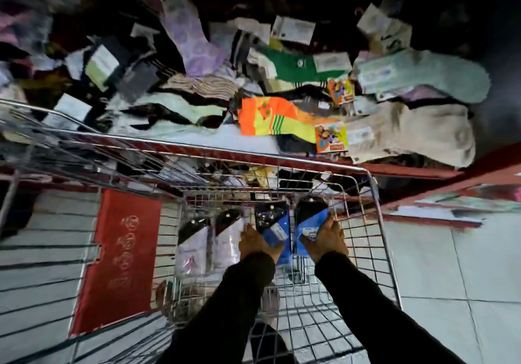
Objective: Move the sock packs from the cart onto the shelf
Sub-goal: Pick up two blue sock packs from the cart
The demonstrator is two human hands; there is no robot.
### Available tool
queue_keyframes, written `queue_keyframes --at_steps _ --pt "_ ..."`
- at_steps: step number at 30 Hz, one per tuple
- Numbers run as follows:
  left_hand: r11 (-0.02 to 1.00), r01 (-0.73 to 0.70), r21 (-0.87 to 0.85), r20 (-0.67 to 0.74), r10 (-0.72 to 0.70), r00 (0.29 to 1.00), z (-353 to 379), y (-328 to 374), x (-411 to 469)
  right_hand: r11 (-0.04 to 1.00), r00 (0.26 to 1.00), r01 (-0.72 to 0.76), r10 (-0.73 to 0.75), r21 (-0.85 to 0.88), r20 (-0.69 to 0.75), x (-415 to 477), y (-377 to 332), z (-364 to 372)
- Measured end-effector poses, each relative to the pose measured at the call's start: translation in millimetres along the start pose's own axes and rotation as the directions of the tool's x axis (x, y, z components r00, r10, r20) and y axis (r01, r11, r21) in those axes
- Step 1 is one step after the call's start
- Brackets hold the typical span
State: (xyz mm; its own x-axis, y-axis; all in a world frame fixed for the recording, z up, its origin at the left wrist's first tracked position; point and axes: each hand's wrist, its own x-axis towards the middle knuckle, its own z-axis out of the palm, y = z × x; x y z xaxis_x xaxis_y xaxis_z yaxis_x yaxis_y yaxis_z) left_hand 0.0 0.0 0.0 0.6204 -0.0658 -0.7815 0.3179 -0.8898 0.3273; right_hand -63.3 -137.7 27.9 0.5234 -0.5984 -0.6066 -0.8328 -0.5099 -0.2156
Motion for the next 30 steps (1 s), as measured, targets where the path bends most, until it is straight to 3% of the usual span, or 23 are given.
queue_keyframes --at_steps 9,21,30 --pt "0.997 0.075 -0.001 -0.02 -0.075 0.997 28.6 16.8 33.9 0.999 0.994 -0.038 0.041 0.028 -0.101 23.2 4.3 27.4" --pt "0.99 -0.011 0.141 -0.019 0.014 1.0 -0.5 9.6 30.9 0.995 0.994 -0.038 0.047 0.088 -0.099 16.8 -0.3 20.7" --pt "0.99 -0.139 0.023 -0.232 0.14 0.963 -71.6 -4.4 -52.1 0.977 0.981 0.083 -0.046 0.194 -0.186 -61.0 -21.4 -34.2"
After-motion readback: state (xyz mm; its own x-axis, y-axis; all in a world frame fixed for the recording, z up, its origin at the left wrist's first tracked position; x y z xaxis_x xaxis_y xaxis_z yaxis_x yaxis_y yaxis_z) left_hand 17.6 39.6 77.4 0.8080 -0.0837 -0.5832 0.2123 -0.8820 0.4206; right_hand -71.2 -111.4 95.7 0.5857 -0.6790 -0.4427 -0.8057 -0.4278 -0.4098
